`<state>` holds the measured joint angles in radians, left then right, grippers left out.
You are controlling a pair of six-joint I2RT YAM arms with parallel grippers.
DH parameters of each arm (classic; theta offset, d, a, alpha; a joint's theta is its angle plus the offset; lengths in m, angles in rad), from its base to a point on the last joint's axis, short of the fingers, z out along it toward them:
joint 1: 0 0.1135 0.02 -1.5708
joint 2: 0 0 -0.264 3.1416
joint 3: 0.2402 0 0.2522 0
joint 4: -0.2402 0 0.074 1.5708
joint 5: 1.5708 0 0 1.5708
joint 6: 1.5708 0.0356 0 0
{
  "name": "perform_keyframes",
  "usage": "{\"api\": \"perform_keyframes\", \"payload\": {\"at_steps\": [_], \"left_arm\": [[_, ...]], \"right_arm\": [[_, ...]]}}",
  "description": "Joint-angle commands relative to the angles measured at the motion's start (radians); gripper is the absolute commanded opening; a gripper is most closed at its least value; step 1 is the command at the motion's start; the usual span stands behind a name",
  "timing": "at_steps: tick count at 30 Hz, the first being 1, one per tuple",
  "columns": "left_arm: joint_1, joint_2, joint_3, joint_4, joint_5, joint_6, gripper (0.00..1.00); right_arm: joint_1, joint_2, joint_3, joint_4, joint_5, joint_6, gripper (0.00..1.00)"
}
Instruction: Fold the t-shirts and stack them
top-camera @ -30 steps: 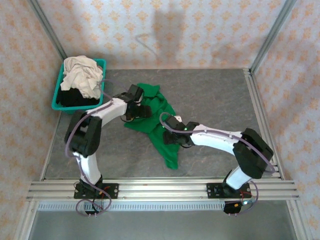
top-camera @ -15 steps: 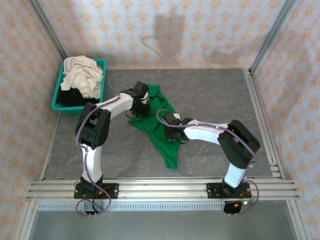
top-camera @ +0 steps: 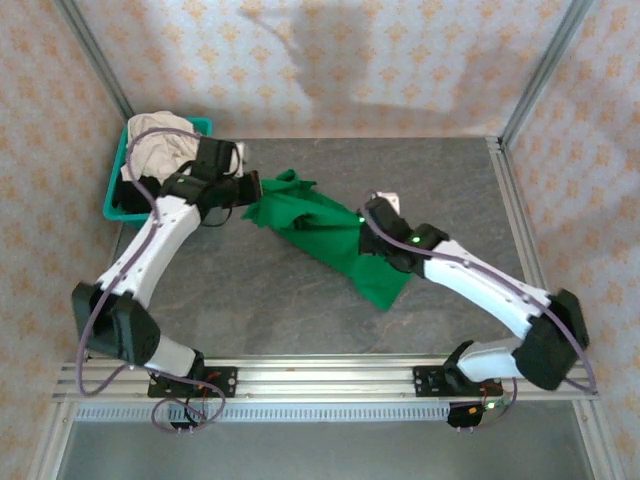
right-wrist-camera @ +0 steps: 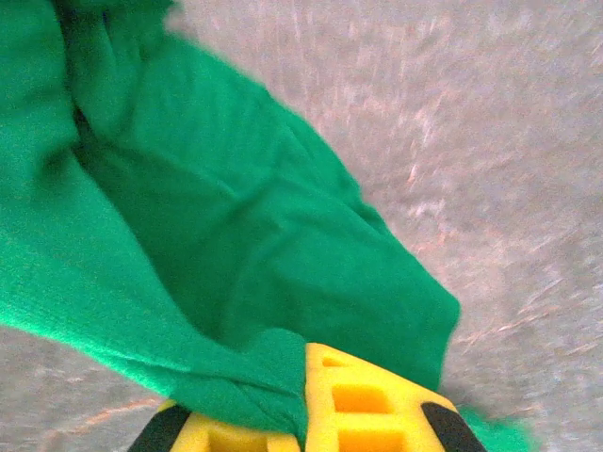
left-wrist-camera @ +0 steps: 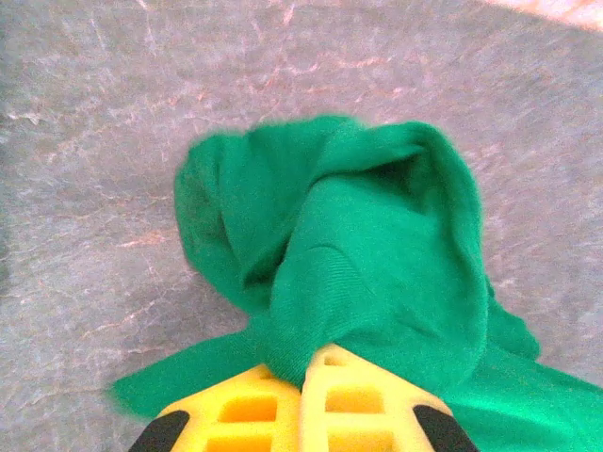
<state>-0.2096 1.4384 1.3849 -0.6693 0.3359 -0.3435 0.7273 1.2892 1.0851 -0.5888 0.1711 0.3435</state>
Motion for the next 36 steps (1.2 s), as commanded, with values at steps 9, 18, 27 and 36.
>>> {"api": "perform_keyframes", "payload": {"at_steps": [9,18,27,36], "left_arm": [[0.045,-0.063,0.340,-0.114,-0.193,-0.090,0.00],[0.082,0.642,1.566,-0.384,0.037,-0.123,0.00],[0.083,0.186,1.035,-0.086,0.063,-0.093,0.00],[0.080,-0.341,-0.036,0.084,-0.051,-0.116,0.00]], "right_arm": [[-0.126,-0.074,0.377,-0.132,0.317,-0.251,0.00],[-0.346,0.413,1.163,-0.306,0.227,-0.297,0.00],[-0.347,0.361,1.364,-0.400,0.124,-0.336,0.00],[-0.338,-0.154,0.202,-0.071,-0.123,-0.120,0.00]]}}
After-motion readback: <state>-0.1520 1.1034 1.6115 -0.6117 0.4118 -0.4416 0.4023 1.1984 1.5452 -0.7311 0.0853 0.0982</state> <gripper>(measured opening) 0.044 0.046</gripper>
